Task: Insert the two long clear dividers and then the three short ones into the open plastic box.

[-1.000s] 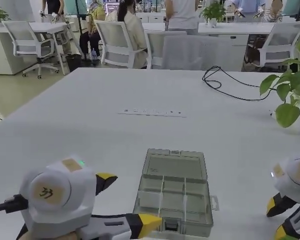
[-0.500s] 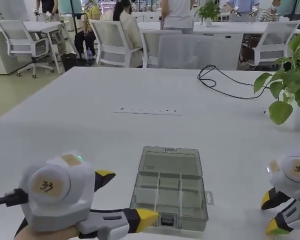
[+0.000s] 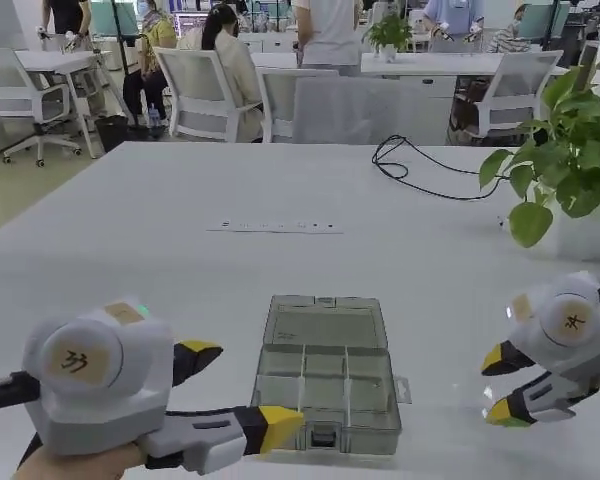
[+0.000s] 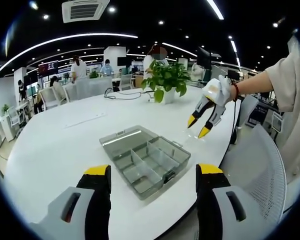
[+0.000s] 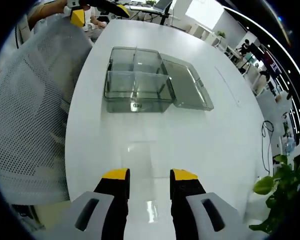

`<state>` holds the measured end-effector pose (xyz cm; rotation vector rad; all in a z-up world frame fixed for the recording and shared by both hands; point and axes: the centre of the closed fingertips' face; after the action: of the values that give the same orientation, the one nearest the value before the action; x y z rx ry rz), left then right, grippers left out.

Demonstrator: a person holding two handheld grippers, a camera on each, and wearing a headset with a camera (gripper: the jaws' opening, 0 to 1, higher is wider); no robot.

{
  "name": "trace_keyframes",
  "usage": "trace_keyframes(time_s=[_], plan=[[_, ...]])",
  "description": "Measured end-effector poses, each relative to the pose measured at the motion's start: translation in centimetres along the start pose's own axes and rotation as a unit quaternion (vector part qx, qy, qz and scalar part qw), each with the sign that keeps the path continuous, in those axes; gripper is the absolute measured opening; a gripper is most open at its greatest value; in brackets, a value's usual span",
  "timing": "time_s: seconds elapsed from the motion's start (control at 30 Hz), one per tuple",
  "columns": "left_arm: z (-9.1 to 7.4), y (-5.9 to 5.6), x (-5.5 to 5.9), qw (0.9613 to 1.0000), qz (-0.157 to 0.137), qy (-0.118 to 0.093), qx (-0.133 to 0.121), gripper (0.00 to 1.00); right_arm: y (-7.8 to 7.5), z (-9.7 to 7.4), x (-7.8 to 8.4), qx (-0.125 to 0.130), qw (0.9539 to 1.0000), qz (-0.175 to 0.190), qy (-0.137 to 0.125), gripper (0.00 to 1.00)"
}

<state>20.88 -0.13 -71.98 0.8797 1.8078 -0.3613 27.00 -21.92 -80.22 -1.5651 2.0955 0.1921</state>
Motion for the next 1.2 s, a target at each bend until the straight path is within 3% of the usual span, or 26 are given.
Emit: trace_keyframes(time_s=[0.17,0.3,0.47,0.93,1.2], plan=[[0.2,-0.3,-0.7,0.9999,-0.005,-0.011,0.010,0.64,0.4,-0.9,-2.9,0.017,0.9991,-0.012,-0.038,0.32],[0.3,-0.6,-1.3,0.9990,-0.027,-0.030,0.019,0.60,1.0,-1.5,-5.3,0.030,0.9969,-0.022,-0.069,0.32],[0.5,-1.1,-1.7,0.9978,-0.045,-0.037,0.033,0.53,1.8,-2.0,-8.0,0.050,0.9930,-0.037,-0.101,0.32],[1.0,-2.1,-2.6,0.9917,-0.086,-0.065,0.071,0.37,5.2,-2.7,-13.9,0.045,0.9841,-0.064,-0.160,0.32],[0.9,-2.2,-2.9,0.9869,-0.111,-0.080,0.086,0.26,6.7,-2.7,-15.8,0.040,0.9801,-0.076,-0.179,0.32]])
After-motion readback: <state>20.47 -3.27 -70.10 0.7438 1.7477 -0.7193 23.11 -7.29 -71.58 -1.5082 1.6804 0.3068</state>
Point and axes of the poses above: the centre of the closed fingertips' face, and the gripper's own axes: z roughly forward along the fingers, y roughly to its left, x roughly out of its underside, and after that the axes turned 13 degrees about z, right-handed
